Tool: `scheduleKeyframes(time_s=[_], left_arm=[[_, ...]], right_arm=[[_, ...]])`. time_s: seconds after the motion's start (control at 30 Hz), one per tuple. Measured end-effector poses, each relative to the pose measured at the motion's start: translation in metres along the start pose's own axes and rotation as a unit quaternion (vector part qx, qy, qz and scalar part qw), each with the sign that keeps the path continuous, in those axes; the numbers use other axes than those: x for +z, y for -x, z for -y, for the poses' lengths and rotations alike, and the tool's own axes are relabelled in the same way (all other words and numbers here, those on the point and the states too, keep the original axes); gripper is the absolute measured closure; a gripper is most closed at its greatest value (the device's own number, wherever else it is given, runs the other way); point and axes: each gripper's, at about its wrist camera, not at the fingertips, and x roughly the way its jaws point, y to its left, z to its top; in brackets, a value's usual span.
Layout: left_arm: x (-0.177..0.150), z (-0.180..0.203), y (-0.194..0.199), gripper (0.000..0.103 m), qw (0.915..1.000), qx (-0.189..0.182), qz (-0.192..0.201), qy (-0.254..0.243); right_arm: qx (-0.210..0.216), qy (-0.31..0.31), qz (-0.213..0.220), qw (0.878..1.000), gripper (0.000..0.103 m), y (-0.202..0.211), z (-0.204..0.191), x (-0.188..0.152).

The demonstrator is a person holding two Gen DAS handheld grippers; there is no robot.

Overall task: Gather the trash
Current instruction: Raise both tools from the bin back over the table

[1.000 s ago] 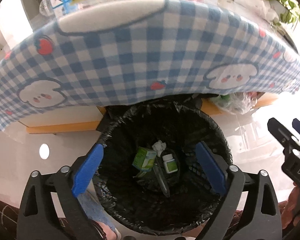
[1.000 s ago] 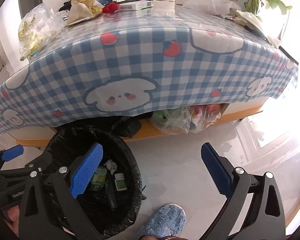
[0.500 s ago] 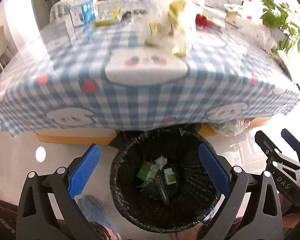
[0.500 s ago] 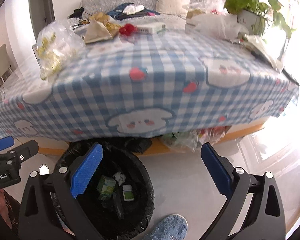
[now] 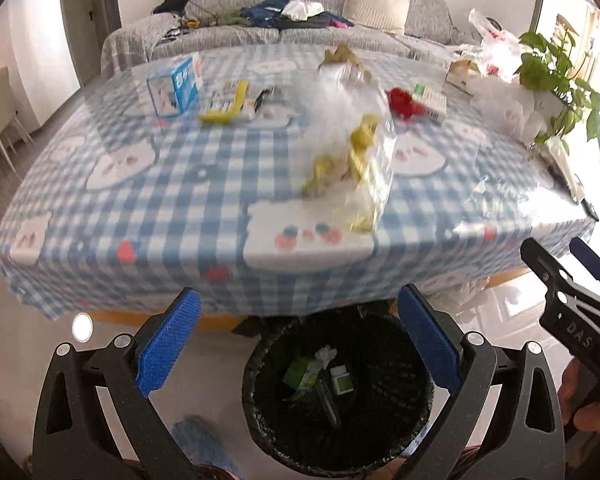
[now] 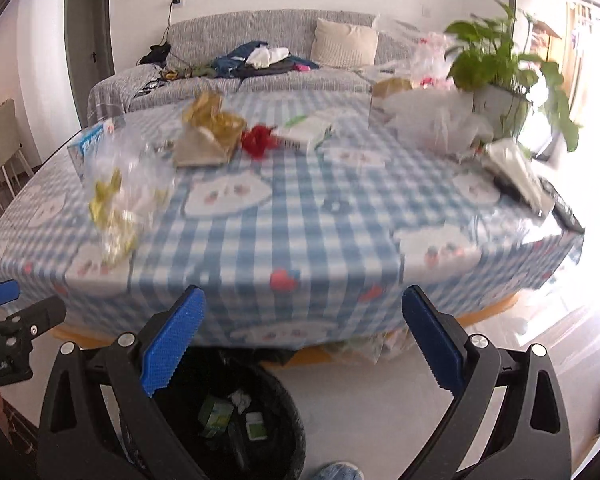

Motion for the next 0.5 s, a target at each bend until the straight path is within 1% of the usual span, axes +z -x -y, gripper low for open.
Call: scheduleKeyframes(time_s=[0.13, 0.27, 0.37, 0.5], left_arm=[[0.018, 0.000, 0.000, 0.006, 1.0000, -0.001, 0.002, 0.000], [0.035, -0.002, -0.005, 0.006, 1.0000, -0.001, 0.001, 0.003], [0.049, -0.002, -0.013, 0.006, 1.0000, -0.002, 0.002, 0.004], [0.069, 0.003, -0.024, 0.006, 1.0000, -0.003, 0.002, 0.005]], right_arm=[[-0.010, 0.005, 0.011, 1.000, 0.008, -0.003, -0.001, 0.028], [-0.011, 0.009, 0.015, 1.000, 0.008, -0.016, -0.001, 0.053], [-0.010, 0.012, 0.014, 1.000, 0.008, -0.032, -0.001, 0.070], [-0.014, 0.004, -0.003, 1.000, 0.008, -0.064, 0.005, 0.092]])
